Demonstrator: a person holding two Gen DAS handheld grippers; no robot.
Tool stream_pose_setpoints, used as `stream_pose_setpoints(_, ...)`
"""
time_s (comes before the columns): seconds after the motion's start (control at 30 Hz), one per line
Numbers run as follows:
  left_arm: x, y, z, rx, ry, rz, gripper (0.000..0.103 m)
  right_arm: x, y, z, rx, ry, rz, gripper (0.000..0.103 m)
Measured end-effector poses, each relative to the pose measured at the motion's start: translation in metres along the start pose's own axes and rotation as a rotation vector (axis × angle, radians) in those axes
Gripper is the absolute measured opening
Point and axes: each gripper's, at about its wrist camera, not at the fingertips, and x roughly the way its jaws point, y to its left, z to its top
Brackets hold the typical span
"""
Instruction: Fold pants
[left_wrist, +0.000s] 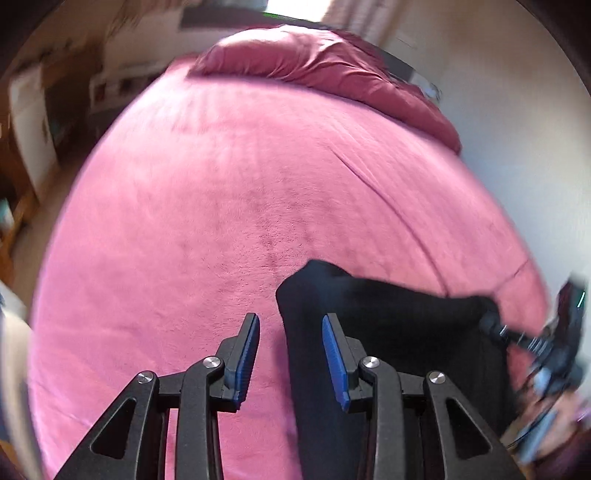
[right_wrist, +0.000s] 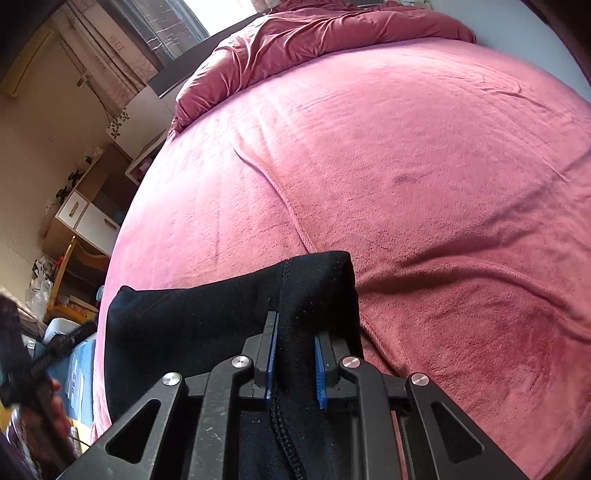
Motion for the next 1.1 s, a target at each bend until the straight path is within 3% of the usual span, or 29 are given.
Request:
stream_pose_setpoints(0.17,0.026,0.030,0.016,-0.136,0.090,-0.125,0.058,0.001,-0.007,0.001,0.015,-0.013,0.017,0.016)
stream_pose_setpoints(0.47,0.073,0.039,0.026,-0.237,0.211,-0.259,0.058,0.003,-0.012,-0.002,0.011,-0.012,0.034,0.016)
stream_pose_setpoints(0.53,0.075,0.035,0.024,-0.229,0.216,-0.278,0.054,0.004,-0.012,-0.003,0.009,-0.017,0.032,0.016)
stream_pose_setpoints(0.6,0.067,0.029,0.022,-0.188,0.179,-0.288,0.030,0.004,-0.012,-0.005,0.001,-0.022,0.025,0.016)
stream_pose_setpoints(0.7,0.051,0.009,0.015,-0.070,0.093,-0.213,0.024,0.018,-0.010,-0.013,-0.029,-0.017,-0.040,0.016)
stream_pose_setpoints(0.8,0.067,-0.018,0.009,0.093,0.062,-0.004,0.023,0.031,-0.010,-0.013,-0.032,-0.022,-0.065,0.016)
stream_pose_setpoints(0.83,0.074,-0.022,0.007,0.106,0.068,0.027,0.023,0.033,-0.010,-0.011,-0.029,-0.018,-0.068,0.016)
stream_pose_setpoints(0.93,0.081,-0.023,0.008,0.112,0.071,0.058,0.025,0.033,-0.013,-0.007,-0.023,-0.002,-0.061,0.017)
stream_pose_setpoints(1.0,0.077,-0.022,0.010,0.098,0.078,0.056,0.035,0.028,-0.016,-0.005,-0.010,0.000,-0.051,0.023)
stream_pose_setpoints(1.1,0.056,-0.008,0.010,0.030,0.067,-0.004,0.048,0.012,-0.025,-0.005,0.052,-0.004,0.007,0.034)
